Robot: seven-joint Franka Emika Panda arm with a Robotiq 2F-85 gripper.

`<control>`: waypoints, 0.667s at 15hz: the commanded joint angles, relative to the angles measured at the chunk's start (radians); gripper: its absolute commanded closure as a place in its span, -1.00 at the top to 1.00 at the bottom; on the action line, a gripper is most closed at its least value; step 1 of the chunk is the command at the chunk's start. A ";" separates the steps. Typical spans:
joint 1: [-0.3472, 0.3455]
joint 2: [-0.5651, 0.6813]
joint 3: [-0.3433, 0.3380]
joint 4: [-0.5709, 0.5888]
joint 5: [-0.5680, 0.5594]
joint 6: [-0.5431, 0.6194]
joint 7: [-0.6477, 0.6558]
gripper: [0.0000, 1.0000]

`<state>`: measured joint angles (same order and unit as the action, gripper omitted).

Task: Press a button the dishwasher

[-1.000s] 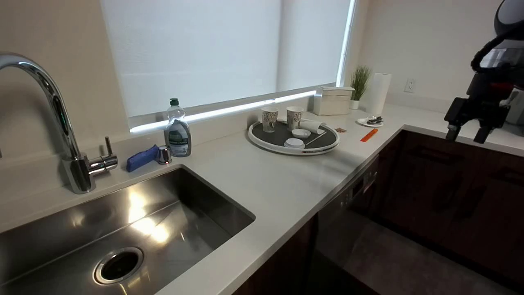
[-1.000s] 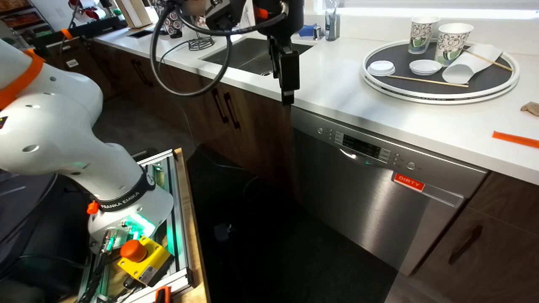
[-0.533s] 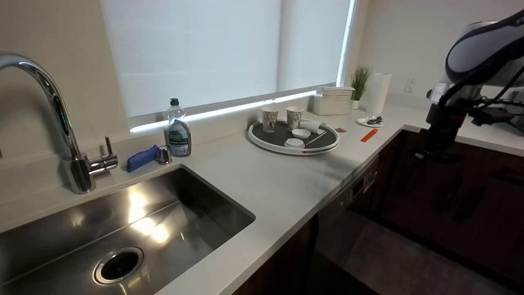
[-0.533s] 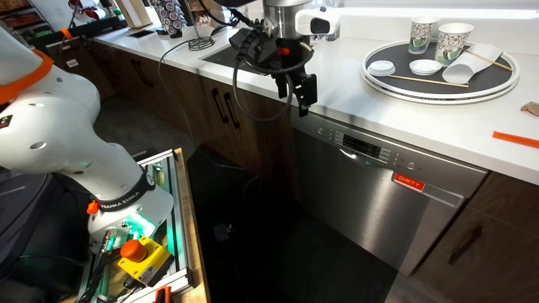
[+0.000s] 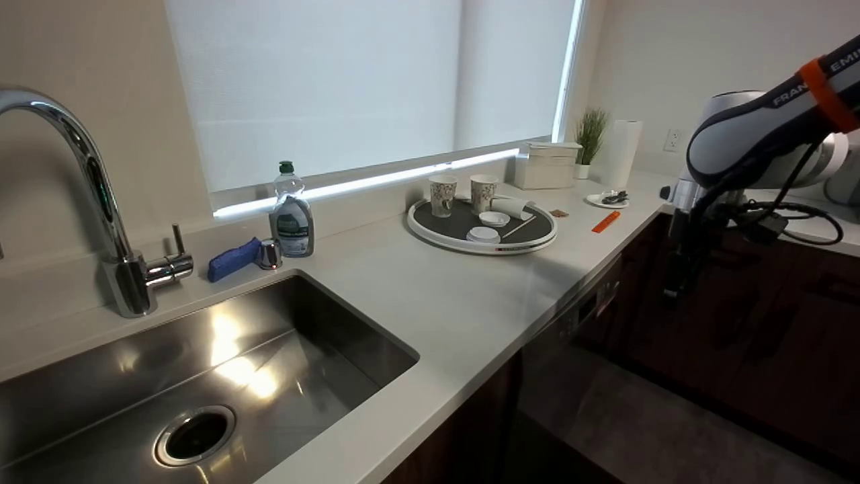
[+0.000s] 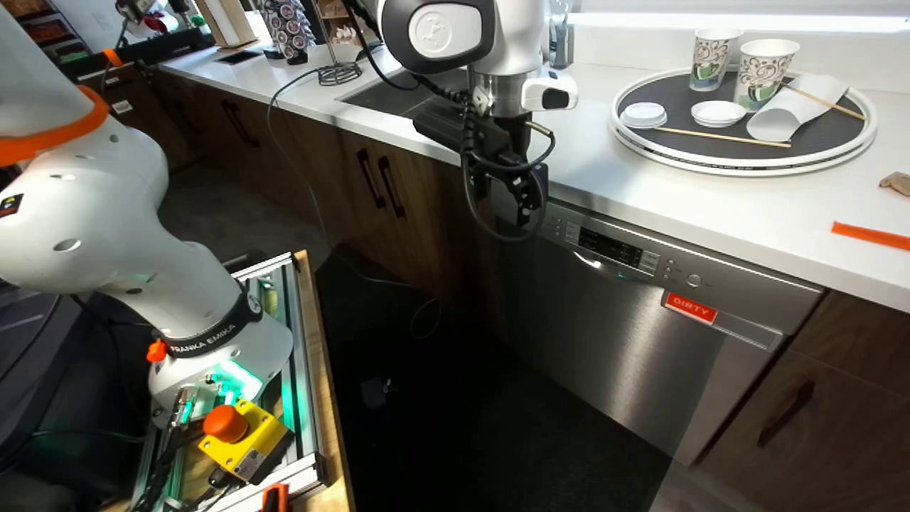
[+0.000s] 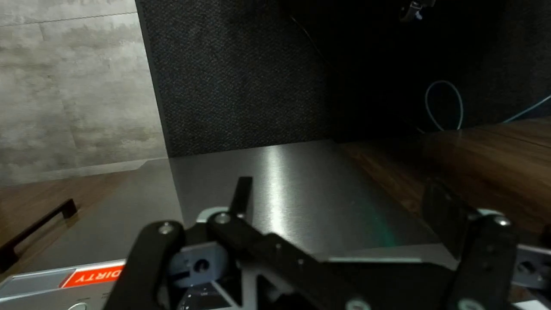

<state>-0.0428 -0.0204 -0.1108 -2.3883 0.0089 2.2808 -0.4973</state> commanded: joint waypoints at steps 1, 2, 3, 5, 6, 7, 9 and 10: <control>-0.011 0.005 0.013 0.004 -0.003 -0.002 0.000 1.00; -0.011 0.007 0.014 0.007 -0.005 -0.002 0.000 1.00; -0.011 0.008 0.014 0.008 -0.006 -0.002 0.000 1.00; -0.008 0.031 0.017 0.009 -0.003 0.017 -0.011 1.00; -0.003 0.048 0.023 -0.001 -0.007 0.049 -0.024 1.00; -0.001 0.062 0.027 -0.007 -0.005 0.072 -0.034 1.00; -0.003 0.105 0.038 -0.020 -0.002 0.158 -0.063 1.00; -0.007 0.129 0.045 -0.019 0.008 0.189 -0.086 1.00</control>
<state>-0.0423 0.0356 -0.0851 -2.3985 0.0035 2.3704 -0.5293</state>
